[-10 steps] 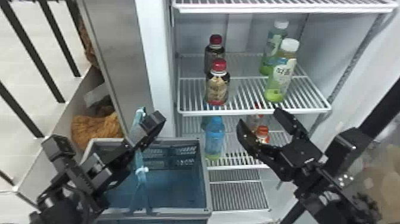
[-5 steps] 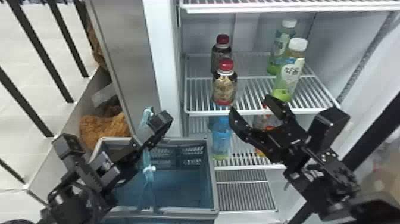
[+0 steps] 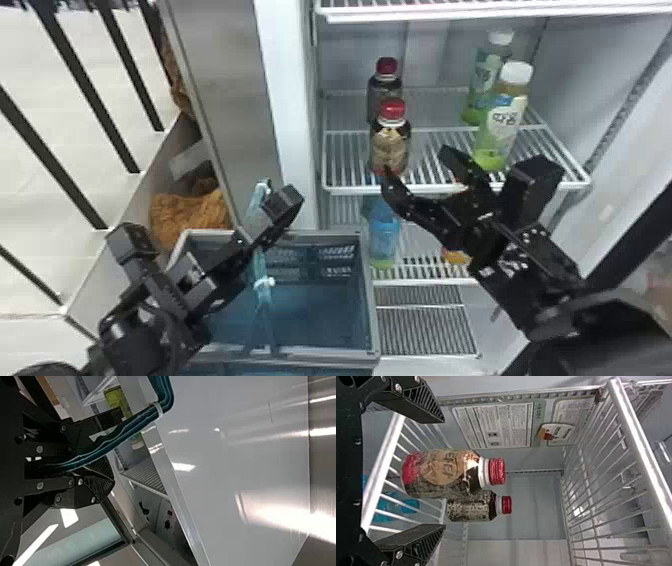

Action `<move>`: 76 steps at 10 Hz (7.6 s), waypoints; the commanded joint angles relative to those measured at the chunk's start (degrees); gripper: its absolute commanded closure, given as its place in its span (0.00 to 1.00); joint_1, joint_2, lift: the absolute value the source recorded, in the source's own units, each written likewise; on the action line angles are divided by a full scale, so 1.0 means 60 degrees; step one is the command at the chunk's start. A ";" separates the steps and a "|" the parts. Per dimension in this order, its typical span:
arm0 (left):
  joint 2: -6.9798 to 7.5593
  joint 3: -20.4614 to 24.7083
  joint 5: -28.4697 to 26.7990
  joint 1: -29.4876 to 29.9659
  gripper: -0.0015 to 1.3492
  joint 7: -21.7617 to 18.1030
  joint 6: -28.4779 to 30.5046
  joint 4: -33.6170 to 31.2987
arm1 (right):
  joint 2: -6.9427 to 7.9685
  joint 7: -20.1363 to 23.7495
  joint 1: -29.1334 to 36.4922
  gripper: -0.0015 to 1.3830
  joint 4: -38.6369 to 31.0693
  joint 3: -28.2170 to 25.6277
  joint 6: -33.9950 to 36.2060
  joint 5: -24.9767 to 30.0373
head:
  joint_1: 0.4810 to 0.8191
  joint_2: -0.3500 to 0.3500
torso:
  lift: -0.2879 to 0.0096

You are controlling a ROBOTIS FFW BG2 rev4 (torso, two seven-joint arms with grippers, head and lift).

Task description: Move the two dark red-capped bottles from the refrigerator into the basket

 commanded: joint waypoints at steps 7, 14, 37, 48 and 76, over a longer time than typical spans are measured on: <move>0.0030 0.0000 0.0058 0.0022 0.89 0.0001 0.0000 0.0001 | 0.0161 -0.0278 -0.1398 0.11 0.1323 0.0606 0.0422 0.0172 | 0.63 0.59 | 0.85; 0.0045 0.0000 0.0096 0.0022 0.89 0.0001 -0.0023 0.0001 | 0.0308 -0.0352 -0.2452 0.52 0.2378 0.0796 0.0820 0.0267 | 0.58 0.60 | 0.85; 0.0045 -0.0057 0.0077 0.0022 0.89 0.0001 -0.0023 0.0071 | -0.0527 0.0586 0.1016 0.93 -0.2239 0.1482 0.3211 -0.2113 | 0.63 0.75 | 0.85; 0.0015 -0.0057 0.0096 0.0022 0.89 0.0001 -0.0047 0.0071 | -0.0542 0.0937 0.1180 0.07 -0.2262 0.1482 0.3985 -0.2532 | 0.63 0.85 | 0.85; 0.0103 -0.0057 0.0153 0.0022 0.89 0.0001 -0.0023 0.0071 | 0.0395 -0.1304 -0.3742 0.07 0.3714 0.0853 0.0399 -0.1066 | 0.48 0.57 | 0.85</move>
